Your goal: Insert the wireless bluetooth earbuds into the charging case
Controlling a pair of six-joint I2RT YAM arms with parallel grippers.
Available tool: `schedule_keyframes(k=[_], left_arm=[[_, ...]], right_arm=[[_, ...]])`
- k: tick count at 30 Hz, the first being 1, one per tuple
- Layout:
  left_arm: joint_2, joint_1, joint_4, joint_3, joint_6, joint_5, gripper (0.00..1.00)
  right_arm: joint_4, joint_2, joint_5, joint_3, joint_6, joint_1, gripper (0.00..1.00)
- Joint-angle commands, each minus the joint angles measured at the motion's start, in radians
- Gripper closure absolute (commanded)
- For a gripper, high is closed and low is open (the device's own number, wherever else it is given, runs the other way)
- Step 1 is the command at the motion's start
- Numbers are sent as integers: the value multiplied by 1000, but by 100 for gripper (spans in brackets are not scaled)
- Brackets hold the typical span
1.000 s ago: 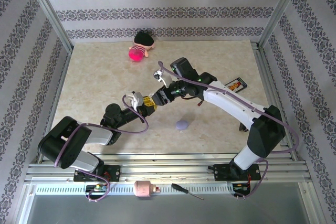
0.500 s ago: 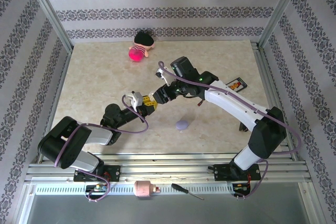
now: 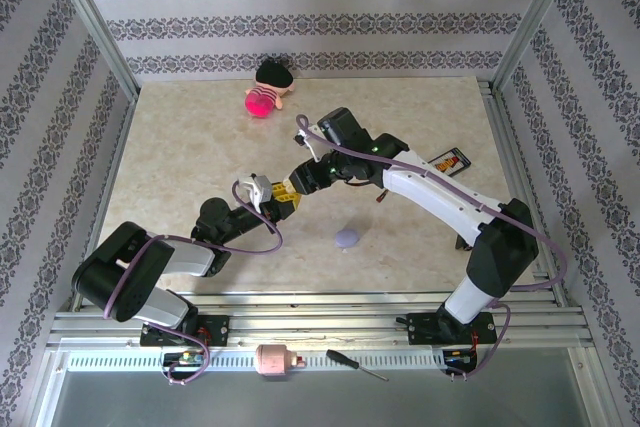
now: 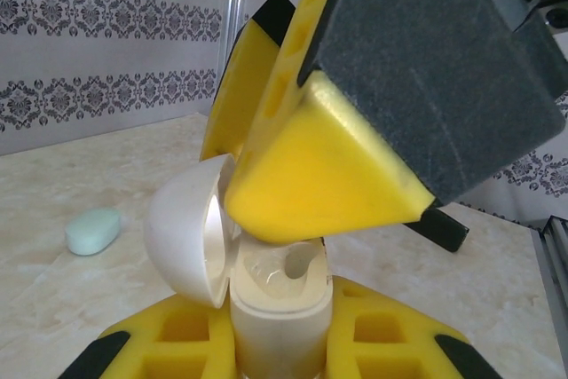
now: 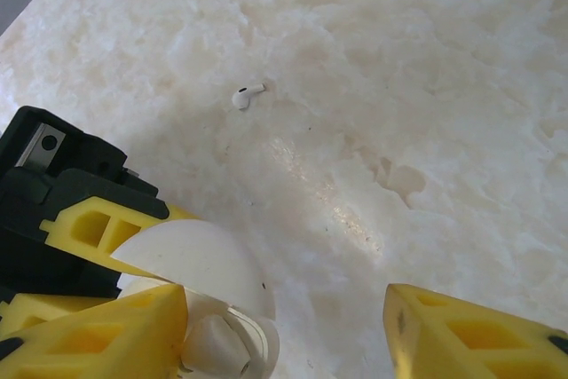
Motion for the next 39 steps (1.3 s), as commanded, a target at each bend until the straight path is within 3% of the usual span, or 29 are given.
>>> schedule_keyframes(k=[1,9,18,21,25,32,39], left_arm=[[-8,0,66,1,17,25,89],[-20,1,65,-24,49,-21,89],[-53,92,45,-57,25,-239,89],[-68,156,3,-46,8,-277,89],[-43,285,-18,-11,-6,-231,89],[30,489,58,51,-112,-174,91],[55,587,65,75,-129,-176,91]], right_arm=[[-13,-7,10,17,19,-3,39],[119,-140,-182,-89,6,-36,33],[244,-186,-8,-223,93,-95,34],[269,-141,51,-235,69,-70,34],[332,-55,117,-233,23,-16,34],[487,153,121,-167,19,92,34],[499,386,73,19,-27,172,33]])
